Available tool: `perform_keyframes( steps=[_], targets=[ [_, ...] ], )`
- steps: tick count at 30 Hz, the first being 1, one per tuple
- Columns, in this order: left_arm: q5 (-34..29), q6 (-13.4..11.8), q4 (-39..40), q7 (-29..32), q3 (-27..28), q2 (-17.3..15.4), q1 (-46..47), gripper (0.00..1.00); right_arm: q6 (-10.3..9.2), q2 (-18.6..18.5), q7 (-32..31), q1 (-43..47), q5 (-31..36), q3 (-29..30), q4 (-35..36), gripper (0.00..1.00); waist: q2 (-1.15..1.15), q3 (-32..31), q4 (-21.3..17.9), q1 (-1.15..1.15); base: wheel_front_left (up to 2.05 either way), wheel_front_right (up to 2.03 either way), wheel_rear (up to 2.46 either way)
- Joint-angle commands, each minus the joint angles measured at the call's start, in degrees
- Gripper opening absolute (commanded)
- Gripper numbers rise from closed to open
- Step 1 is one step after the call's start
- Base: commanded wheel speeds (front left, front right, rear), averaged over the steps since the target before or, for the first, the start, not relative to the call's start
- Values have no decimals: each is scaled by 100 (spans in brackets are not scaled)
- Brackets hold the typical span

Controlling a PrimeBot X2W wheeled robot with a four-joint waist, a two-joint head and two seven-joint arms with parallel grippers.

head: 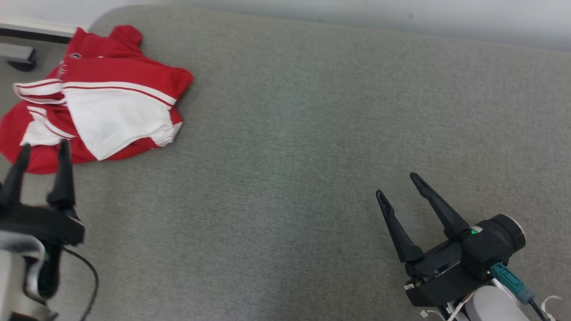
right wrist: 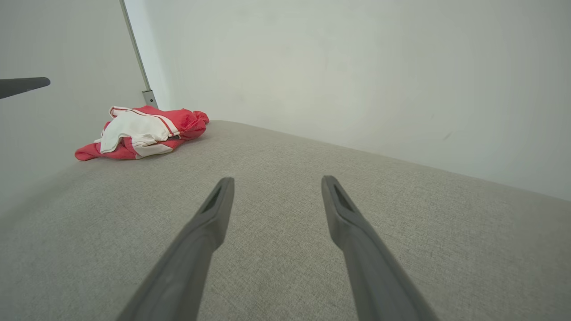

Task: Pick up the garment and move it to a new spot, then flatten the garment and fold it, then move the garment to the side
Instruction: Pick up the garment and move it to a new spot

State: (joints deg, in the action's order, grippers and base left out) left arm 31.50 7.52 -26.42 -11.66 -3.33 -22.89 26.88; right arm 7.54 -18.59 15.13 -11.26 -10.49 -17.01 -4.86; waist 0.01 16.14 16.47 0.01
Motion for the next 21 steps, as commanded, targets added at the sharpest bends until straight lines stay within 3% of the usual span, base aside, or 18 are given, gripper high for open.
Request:
perform_keyframes(
  steps=[1, 8, 12, 21],
  targets=[
    [210, -9, -47, 82, -113, -194, 211, 100, -10, -36, 2, -64, -29, 0, 71, 100, -1, 381, -366, -1, 0, 0, 0],
    [1087, -8, -520, 569, -697, -900, 943, 100, -10, -241, 2, -88, -47, -15, 287, 100, -1, 739, -638, -1, 0, 0, 0],
    [1422, -7, -940, 730, -860, -1129, 1231, 100, -10, -354, 2, -103, -65, -11, 375, 100, -1, 907, -751, -1, 0, 0, 0],
    [1820, -7, -2122, 1058, -944, -1267, 1949, 100, -10, -486, 2, -155, -68, -59, 545, 100, -1, 1207, -913, -1, 0, 0, 0]
  ],
)
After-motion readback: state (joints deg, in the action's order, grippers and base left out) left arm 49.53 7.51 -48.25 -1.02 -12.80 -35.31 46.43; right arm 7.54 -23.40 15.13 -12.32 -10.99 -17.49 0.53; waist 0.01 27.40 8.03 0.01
